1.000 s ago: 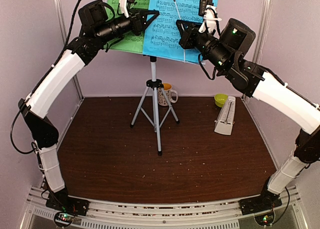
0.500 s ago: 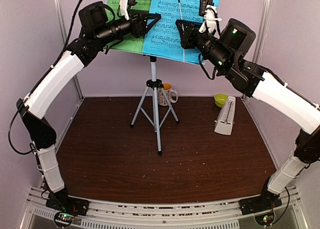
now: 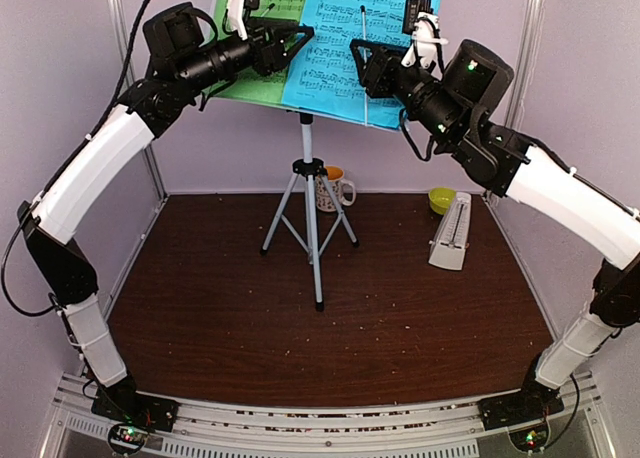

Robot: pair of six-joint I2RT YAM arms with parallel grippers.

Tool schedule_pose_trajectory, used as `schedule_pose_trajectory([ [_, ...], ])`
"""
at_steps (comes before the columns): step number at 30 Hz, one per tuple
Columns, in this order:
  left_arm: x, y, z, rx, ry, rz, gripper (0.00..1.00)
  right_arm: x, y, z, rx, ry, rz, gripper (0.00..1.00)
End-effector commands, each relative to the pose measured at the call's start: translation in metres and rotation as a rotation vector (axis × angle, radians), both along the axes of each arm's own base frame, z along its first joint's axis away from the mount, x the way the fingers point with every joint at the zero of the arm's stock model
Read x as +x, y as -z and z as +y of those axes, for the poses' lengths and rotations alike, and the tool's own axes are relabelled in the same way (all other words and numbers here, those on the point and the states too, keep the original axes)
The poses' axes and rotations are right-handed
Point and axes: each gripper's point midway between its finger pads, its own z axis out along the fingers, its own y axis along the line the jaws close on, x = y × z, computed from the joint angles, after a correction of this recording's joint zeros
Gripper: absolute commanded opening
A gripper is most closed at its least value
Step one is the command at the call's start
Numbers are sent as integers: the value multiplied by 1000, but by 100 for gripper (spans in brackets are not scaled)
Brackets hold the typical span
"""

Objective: Set up the instrument practice props

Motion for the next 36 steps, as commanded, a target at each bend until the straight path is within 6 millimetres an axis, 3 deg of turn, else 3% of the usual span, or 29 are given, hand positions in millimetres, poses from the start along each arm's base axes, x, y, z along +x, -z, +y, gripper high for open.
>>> schedule_pose_trajectory([
  [1, -19, -27, 19, -40, -41, -89, 54, -14, -25, -22, 46, 16, -50, 47],
  [5, -24, -28, 31, -30, -83, -105, 60, -23, -29, -24, 40, -6, -75, 62],
  [8, -28, -24, 38, -19, -107, -103, 73, -32, -34, -26, 37, -30, -108, 74],
  [13, -33, -12, 49, -5, -140, -84, 85, -45, -38, -30, 15, -61, -139, 82],
  [18, -40, 4, 69, -4, -197, -53, 98, -58, -36, -49, 10, -44, -137, 91],
  [22, -41, 21, 92, -22, -266, -14, 98, -62, -21, -79, 21, 36, -98, 94],
  [26, -42, 48, 110, -10, -326, 39, 98, -60, 8, -121, 51, 173, -28, 99],
  [29, -38, 82, 120, 22, -377, 99, 98, -51, 42, -154, 58, 282, 64, 100],
  [36, -26, 141, 142, 39, -493, 250, 98, -15, 153, -226, 55, 560, 322, 100],
])
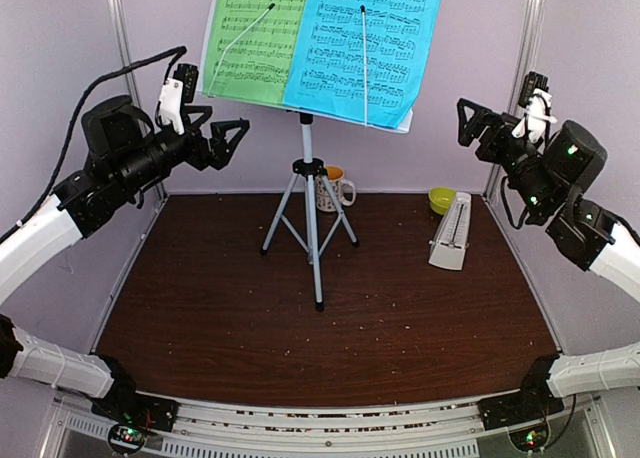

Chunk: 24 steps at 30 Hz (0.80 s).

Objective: Set up the instrument practice props

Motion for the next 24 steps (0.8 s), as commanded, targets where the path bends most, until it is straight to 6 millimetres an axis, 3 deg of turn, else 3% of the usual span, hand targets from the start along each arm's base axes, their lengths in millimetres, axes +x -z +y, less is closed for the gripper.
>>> schedule_pose_trajectory([
  [1, 15, 18, 18, -45, -116, 67, 98, 23, 73, -45, 41, 212, 198, 100],
  [6, 27, 52, 16, -21, -146, 166, 98, 53, 128, -74, 38, 362, 400, 100],
  [9, 31, 62, 15, -26, -161, 186, 98, 73, 158, -81, 28, 436, 520, 100],
  [18, 37, 74, 17, -22, -189, 213, 98, 123, 202, -83, -35, 572, 645, 100],
  [24, 37, 79, 21, -12, -214, 219, 98, 143, 228, -91, -74, 622, 700, 100],
])
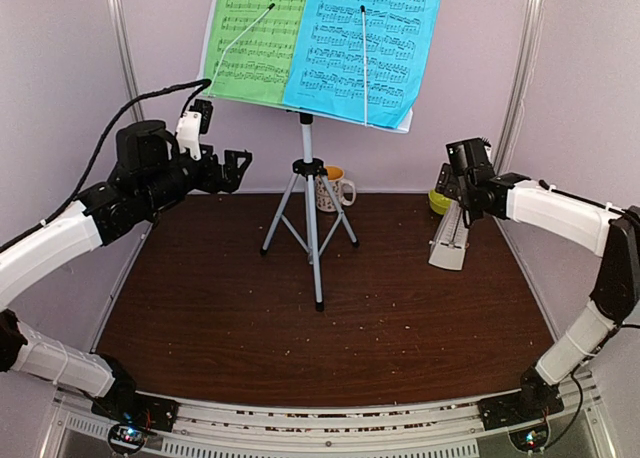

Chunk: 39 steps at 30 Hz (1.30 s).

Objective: Set up the instrument practice props

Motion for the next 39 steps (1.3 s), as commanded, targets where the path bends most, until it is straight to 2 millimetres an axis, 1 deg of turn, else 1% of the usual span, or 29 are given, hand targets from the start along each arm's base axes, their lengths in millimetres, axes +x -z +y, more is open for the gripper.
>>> schedule_pose_trajectory([
  [1, 4, -3, 7, -17, -41, -15, 98, 7, 6, -17, -33, 69, 24, 100],
  [5, 5, 0, 6, -11, -36, -10, 98, 12, 22, -17, -49, 63, 58, 98],
  [9, 7, 2, 1, -11, -20, -5, 98, 17, 35, -17, -61, 63, 83, 94],
  [14, 7, 3, -1, -8, -11, -2, 98, 21, 48, -16, -73, 57, 105, 87],
  [19, 8, 6, -1, -6, -11, 4, 98, 19, 55, -15, -59, 51, 107, 80],
  [24, 8, 9, 0, 0, -20, 11, 98, 14, 59, -16, -64, 43, 110, 68],
  [29, 8, 12, 0, 6, -20, 17, 98, 12, 55, -15, -58, 27, 99, 59],
  [36, 9, 19, -1, 14, -15, 34, 98, 5, 45, -11, -27, -6, 75, 45],
  [39, 9, 21, -3, 18, -9, 38, 98, 1, 41, -7, -5, -37, 63, 41],
])
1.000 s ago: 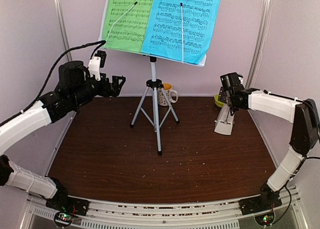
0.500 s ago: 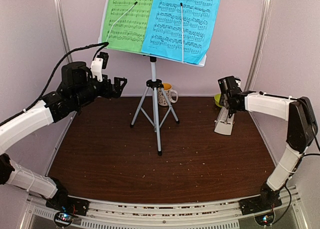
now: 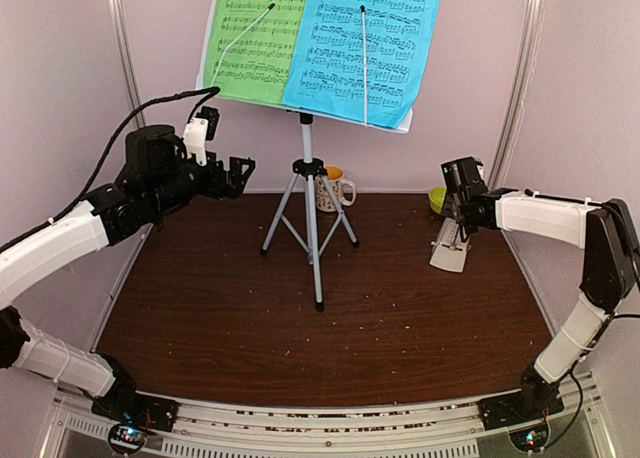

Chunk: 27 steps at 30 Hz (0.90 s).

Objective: Set up the instrument practice props

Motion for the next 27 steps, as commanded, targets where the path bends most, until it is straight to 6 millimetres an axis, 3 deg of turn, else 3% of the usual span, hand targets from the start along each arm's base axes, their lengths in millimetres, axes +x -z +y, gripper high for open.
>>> schedule_pose_trajectory([
  [1, 3, 4, -1, -8, 5, 5, 98, -9, -21, 4, 38, -38, -47, 40],
  [9, -1, 17, -16, -4, 90, 10, 98, -24, -33, 28, 99, -167, -65, 35],
  [17, -39, 38, -53, -24, 402, -87, 94, -51, -34, 79, 162, -469, -54, 27],
  [21, -56, 64, -72, -29, 507, -78, 89, -70, -42, 112, 232, -684, -93, 25],
  [27, -93, 118, -120, 70, 667, -82, 83, -100, -51, 149, 261, -940, -124, 26],
])
